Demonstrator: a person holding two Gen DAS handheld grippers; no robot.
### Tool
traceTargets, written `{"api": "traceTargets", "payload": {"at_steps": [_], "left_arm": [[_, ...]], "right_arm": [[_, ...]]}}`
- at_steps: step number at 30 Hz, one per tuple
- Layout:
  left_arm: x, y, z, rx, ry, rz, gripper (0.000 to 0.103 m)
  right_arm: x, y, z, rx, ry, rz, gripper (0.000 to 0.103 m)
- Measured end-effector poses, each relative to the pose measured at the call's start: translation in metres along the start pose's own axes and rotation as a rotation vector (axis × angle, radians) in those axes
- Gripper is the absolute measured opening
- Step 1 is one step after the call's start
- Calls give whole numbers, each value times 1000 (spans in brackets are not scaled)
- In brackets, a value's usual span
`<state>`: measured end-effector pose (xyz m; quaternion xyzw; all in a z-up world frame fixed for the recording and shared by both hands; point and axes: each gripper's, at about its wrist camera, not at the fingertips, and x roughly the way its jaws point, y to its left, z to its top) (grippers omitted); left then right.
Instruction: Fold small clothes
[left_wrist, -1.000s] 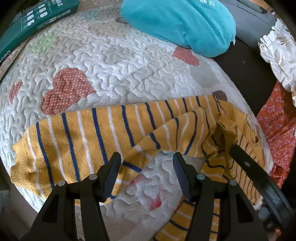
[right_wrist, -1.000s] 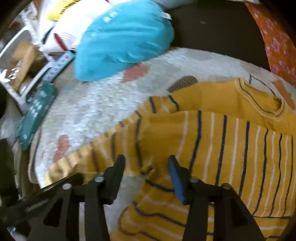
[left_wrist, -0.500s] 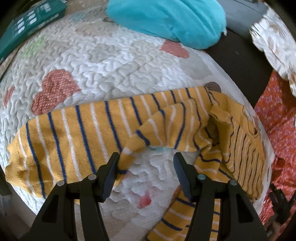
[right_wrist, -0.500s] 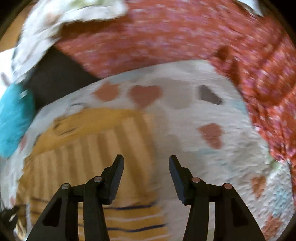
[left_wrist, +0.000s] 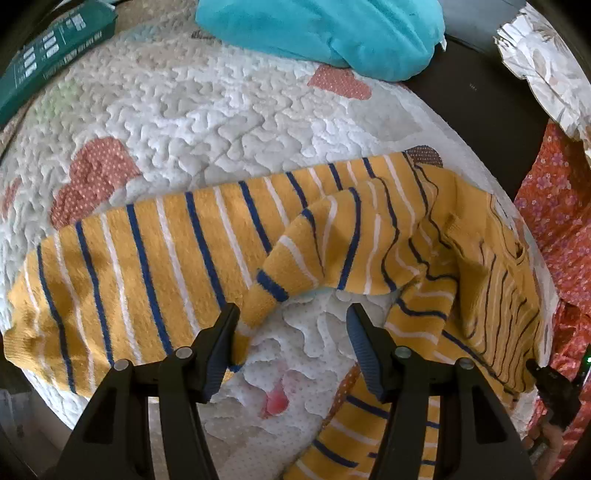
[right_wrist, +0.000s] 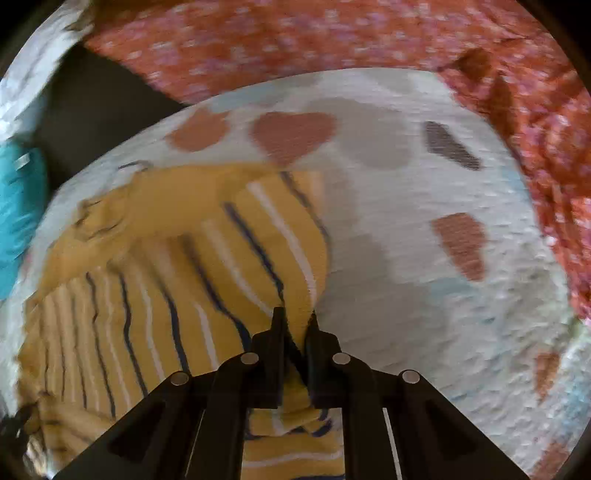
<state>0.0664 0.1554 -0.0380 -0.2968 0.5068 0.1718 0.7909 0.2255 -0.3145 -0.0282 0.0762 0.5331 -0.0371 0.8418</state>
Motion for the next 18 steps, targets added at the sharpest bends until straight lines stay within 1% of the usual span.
{"api": "traceTargets", "payload": {"at_steps": [2, 3, 5, 6, 7, 8, 9, 11, 13, 14, 15, 16, 17, 18], "left_arm": [[-1, 0, 0, 5, -3, 3, 59], [0, 0, 0, 7, -5, 5, 59], [0, 0, 0, 9, -7, 6, 59], [0, 0, 0, 9, -6, 6, 59], [-1, 0, -1, 9, -6, 4, 59], [-1, 0, -1, 10, -6, 3, 59], [-2, 0, -1, 12, -6, 4, 59], [-3, 2, -1, 9, -4, -1, 59], [-6, 4, -2, 1, -1, -4, 59], [-8, 6, -2, -7, -3, -4, 59], [-11, 9, -1, -15, -6, -5, 59], [-13, 12, 0, -27, -11, -8, 59], [-16, 16, 1, -42, -19, -11, 59], [-19, 20, 2, -55, -29, -9, 59]], "right_arm": [[3, -9, 2, 26, 0, -49, 8], [6, -9, 4, 8, 8, -66, 9], [9, -5, 1, -33, 30, -51, 14], [6, -5, 1, -41, 20, -40, 18], [0, -7, -1, -31, 10, -21, 35], [-7, -12, -3, -8, 0, 7, 57], [-17, -20, -9, 22, -14, 26, 63], [-38, -34, -23, 55, -52, 20, 63], [-52, -34, -34, 30, -64, 16, 62], [-63, -28, -38, 4, -80, 27, 60], [-70, -17, -37, -20, -92, 46, 59], [-78, -1, -38, -54, -96, 86, 59], [-84, 25, -41, -112, -83, 152, 59], [-89, 48, -45, -164, -74, 195, 59]]}}
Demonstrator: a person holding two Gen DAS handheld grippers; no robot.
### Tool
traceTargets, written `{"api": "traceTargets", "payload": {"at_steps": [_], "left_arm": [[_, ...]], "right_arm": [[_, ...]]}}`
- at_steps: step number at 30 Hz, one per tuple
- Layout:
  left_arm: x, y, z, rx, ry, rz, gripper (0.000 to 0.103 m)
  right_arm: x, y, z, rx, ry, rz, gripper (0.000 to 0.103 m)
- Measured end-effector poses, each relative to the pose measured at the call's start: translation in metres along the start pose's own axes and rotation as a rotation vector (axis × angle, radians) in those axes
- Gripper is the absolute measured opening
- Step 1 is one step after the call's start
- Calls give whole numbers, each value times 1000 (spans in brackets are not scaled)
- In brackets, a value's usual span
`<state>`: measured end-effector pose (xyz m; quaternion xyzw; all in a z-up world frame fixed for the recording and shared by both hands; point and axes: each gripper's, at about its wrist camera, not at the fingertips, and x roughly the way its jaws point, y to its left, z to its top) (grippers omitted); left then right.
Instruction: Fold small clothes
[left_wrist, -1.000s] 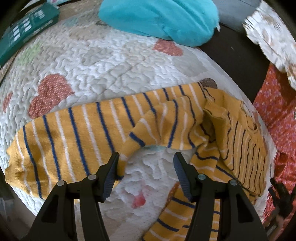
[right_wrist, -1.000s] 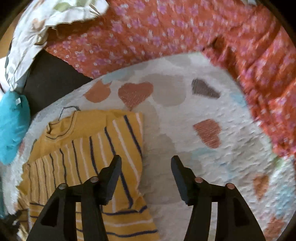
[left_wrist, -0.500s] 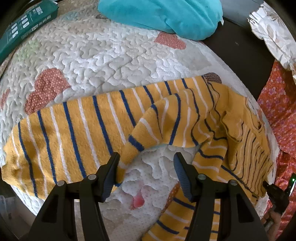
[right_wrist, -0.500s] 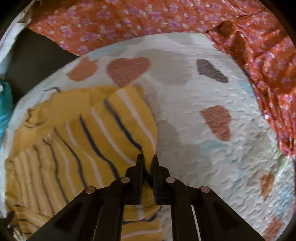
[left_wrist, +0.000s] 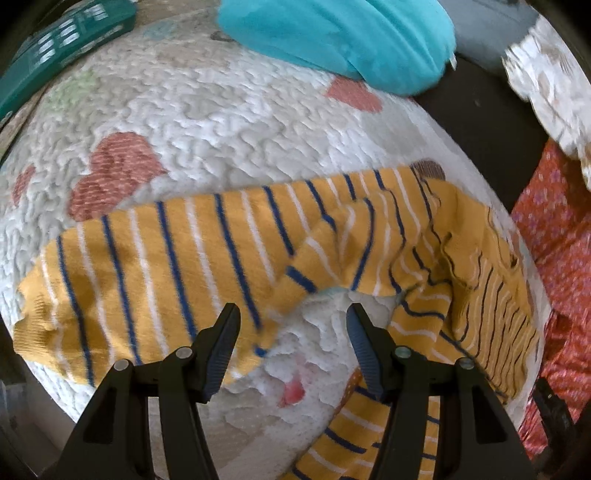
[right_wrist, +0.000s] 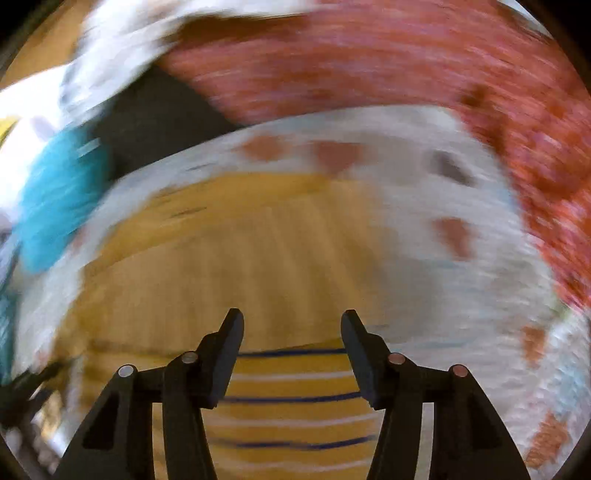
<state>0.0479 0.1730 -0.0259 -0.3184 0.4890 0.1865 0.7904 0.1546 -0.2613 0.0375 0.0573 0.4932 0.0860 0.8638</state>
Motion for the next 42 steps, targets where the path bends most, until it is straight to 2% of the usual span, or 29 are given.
{"api": "traceTargets", "payload": {"at_steps": [2, 5, 7, 9, 10, 11, 12, 14, 18, 21, 22, 24, 25, 26, 28, 31, 33, 35, 39, 41, 42], "left_arm": [[-6, 8, 2, -19, -24, 11, 59], [-11, 20, 4, -36, -42, 25, 59], [-11, 31, 6, -51, -36, 24, 59], [-11, 41, 8, -70, -30, 21, 59], [-11, 46, 10, -79, -29, 19, 59], [-11, 50, 11, -89, -28, 17, 59], [-11, 53, 12, -98, -27, 16, 59], [-10, 59, 14, -114, -24, 12, 59], [-7, 57, 15, -120, -13, 2, 59], [-6, 46, 12, -79, -20, 14, 59], [-6, 41, 10, -60, -22, 19, 59], [-4, 34, 4, -17, -15, 21, 59], [-3, 32, 0, 1, -5, 19, 59], [-2, 30, -6, 19, 7, 17, 59], [-1, 29, -19, 53, 33, 7, 59], [-6, 29, -42, 80, 56, -5, 59], [-11, 29, -59, 91, 52, -5, 60], [-12, 29, -79, 100, 76, -16, 60], [-20, 28, -126, 145, 104, -20, 61], [-24, 23, -148, 182, 129, -37, 69], [-24, 21, -157, 193, 141, -34, 70]], "right_arm": [[7, 64, -2, -144, 14, 89, 59], [28, 148, -12, -321, 36, 148, 59], [44, 189, -19, -409, 31, 138, 59], [63, 224, -23, -516, -17, 71, 58], [68, 237, -26, -552, -31, 44, 43], [81, 247, -24, -578, -18, 17, 6], [98, 254, -23, -587, 39, -5, 6], [114, 258, -19, -557, 80, 7, 6], [116, 263, -18, -479, 125, 119, 9], [104, 248, -17, -374, 184, 265, 16], [95, 236, -15, -328, 196, 317, 22], [68, 205, -18, -228, 182, 353, 39], [52, 180, -22, -181, 160, 347, 56], [31, 144, -28, -124, 131, 322, 64], [7, 88, -42, -54, 109, 249, 64], [-26, -1, -82, 31, 101, 111, 65], [-38, -47, -117, 120, 138, 87, 66], [-44, -67, -150, 153, 184, 124, 66], [-42, -70, -210, 146, 256, 200, 66], [-34, -66, -231, 173, 294, 243, 66], [-34, -62, -236, 173, 282, 244, 66]]}}
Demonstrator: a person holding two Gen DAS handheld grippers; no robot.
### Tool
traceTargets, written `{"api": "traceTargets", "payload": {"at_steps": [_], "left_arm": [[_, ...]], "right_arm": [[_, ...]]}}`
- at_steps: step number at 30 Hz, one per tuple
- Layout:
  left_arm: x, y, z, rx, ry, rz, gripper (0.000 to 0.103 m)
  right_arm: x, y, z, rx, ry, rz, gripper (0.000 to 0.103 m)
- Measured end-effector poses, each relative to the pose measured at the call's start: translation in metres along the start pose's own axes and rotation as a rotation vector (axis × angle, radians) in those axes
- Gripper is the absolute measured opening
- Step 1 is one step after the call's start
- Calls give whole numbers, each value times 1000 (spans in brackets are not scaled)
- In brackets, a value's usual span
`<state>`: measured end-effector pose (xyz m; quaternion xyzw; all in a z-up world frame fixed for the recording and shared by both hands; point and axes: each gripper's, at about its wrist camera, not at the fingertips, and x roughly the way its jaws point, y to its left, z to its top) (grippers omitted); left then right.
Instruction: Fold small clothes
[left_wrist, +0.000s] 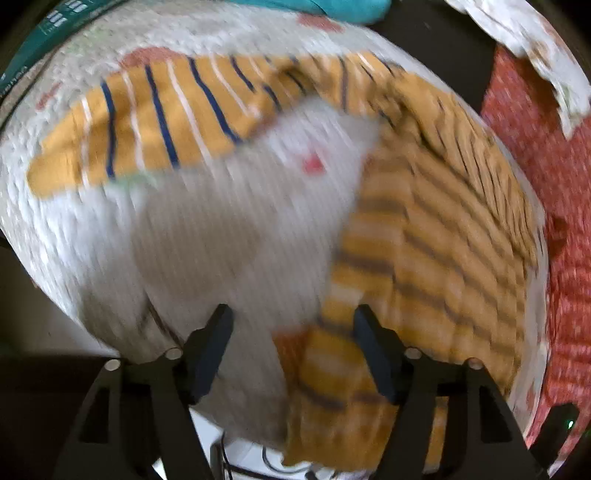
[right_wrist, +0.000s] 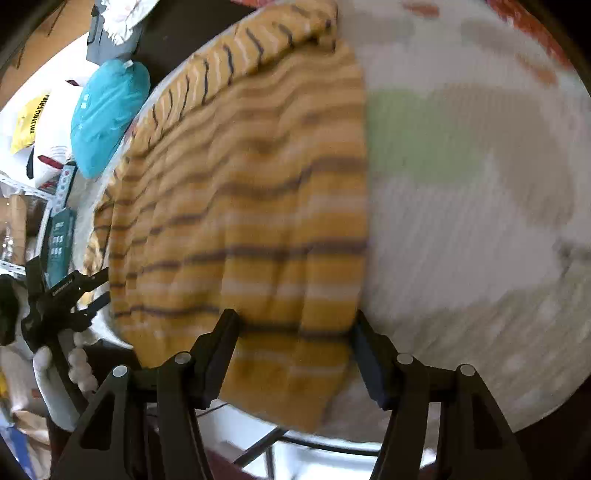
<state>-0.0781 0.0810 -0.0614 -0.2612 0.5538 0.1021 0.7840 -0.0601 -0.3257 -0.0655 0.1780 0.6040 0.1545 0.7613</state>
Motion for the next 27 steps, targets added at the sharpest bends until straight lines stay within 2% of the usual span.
{"api": "traceTargets", "payload": {"at_steps": [1, 3, 4, 5, 6, 8, 13, 17, 19, 21, 24, 26, 27], "left_arm": [[3, -5, -10, 14, 20, 10, 75], [13, -16, -26, 50, 65, 51, 78], [18, -23, -34, 80, 77, 90, 79], [16, -27, -38, 100, 64, 112, 76], [13, -29, -39, 104, 60, 108, 68], [4, -30, -38, 90, 75, 76, 9], [-23, -27, -55, 66, 64, 59, 8], [-22, -20, -72, 53, 106, 82, 8], [-21, -15, -74, 36, 129, 57, 8], [-35, -7, -72, 6, 100, 6, 9], [-67, 8, -65, -17, 6, -20, 20], [-87, 19, -45, -70, -79, -15, 42], [-91, 26, -33, -97, -113, -9, 45]], "right_arm": [[-1, 5, -7, -22, -27, -9, 66], [3, 17, -14, -85, 0, -1, 57], [5, 23, -19, -121, 7, -1, 32], [7, 27, -23, -146, 26, 14, 14], [8, 26, -23, -146, 35, 30, 14], [5, 20, -22, -107, 24, 48, 13], [-22, -3, -26, -62, 10, 21, 11], [-30, -16, -35, -60, 39, -38, 9], [-30, -24, -38, -77, 50, -66, 14], [-30, -25, -40, -63, 62, -63, 14], [-44, -21, -42, -90, 47, -51, 15], [-55, -12, -40, -128, 15, -60, 15], [-60, -3, -38, -163, -1, -62, 16]]}}
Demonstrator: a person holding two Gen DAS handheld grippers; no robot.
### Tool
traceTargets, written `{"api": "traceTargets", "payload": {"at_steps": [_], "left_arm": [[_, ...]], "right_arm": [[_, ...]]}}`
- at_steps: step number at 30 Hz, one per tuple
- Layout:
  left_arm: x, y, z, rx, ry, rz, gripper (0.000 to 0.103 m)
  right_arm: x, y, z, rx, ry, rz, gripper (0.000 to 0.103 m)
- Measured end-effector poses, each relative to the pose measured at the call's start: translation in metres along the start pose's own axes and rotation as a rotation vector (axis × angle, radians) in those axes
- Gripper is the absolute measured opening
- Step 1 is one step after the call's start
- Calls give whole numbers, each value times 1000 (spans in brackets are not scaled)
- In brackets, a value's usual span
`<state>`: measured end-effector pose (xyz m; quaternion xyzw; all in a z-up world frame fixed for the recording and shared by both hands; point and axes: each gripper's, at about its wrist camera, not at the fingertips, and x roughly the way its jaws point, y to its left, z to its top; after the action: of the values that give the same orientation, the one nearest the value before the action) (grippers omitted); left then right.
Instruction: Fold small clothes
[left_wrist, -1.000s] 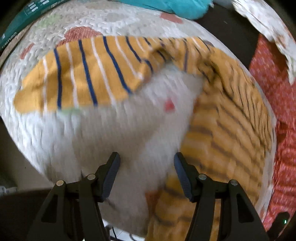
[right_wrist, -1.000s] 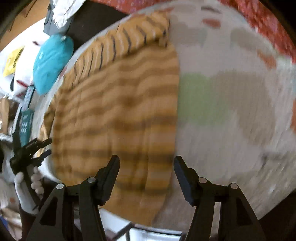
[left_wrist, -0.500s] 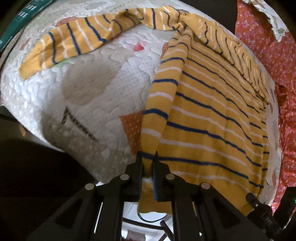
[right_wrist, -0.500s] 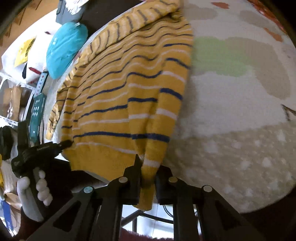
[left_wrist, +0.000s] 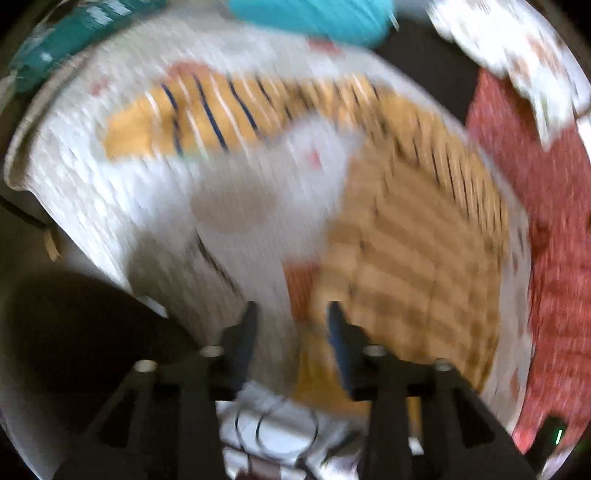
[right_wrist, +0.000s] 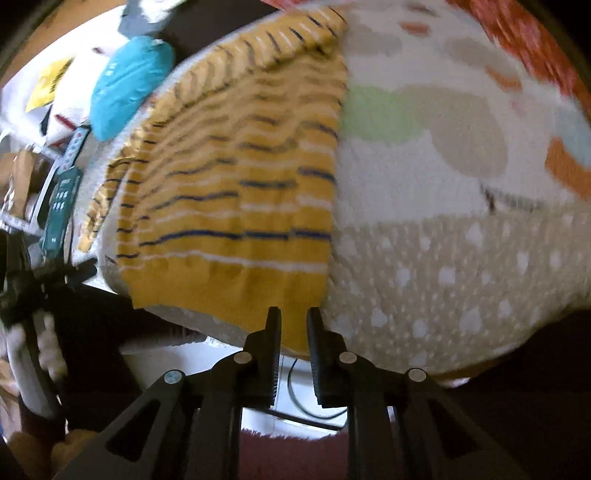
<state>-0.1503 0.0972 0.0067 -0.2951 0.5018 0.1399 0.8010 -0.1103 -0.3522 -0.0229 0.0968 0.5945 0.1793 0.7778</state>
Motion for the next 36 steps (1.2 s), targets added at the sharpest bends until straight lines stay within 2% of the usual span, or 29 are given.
{"api": "traceTargets", "payload": {"at_steps": [4, 6, 9, 11, 13, 15, 20, 23, 26, 30, 31, 32, 34, 36], "left_arm": [[-16, 33, 69, -144, -181, 60, 47], [-20, 48, 96, -207, -272, 119, 48], [-35, 88, 108, -296, -378, 223, 52], [-45, 124, 99, -410, -431, 274, 60], [-53, 165, 84, -607, -462, 202, 65], [-58, 183, 77, -662, -490, 214, 68], [-56, 213, 71, -744, -499, 162, 73], [-52, 220, 73, -764, -487, 115, 73], [-50, 223, 73, -776, -487, 88, 74], [-47, 221, 74, -777, -477, 63, 75], [-46, 220, 75, -774, -474, 61, 75], [-45, 217, 76, -765, -473, 64, 75], [-46, 211, 78, -744, -477, 78, 75], [-45, 201, 81, -709, -482, 104, 75]], "right_arm": [[-4, 44, 24, -160, -29, -27, 27], [7, 80, 41, -239, -25, -29, 32], [32, 139, 63, -372, -11, -13, 43], [53, 185, 75, -474, -6, 2, 50], [76, 238, 86, -592, -1, 24, 51], [101, 295, 92, -715, -1, 50, 52], [161, 419, 90, -987, 11, 130, 61], [197, 467, 82, -1061, 41, 153, 62], [223, 494, 67, -1123, 62, 169, 62], [251, 512, 47, -1241, 40, 121, 62], [257, 515, 43, -1268, 23, 91, 60], [263, 515, 41, -1297, 5, 49, 53], [262, 515, 48, -1284, -19, 17, 11], [247, 515, 70, -1197, -16, 42, 10]]}}
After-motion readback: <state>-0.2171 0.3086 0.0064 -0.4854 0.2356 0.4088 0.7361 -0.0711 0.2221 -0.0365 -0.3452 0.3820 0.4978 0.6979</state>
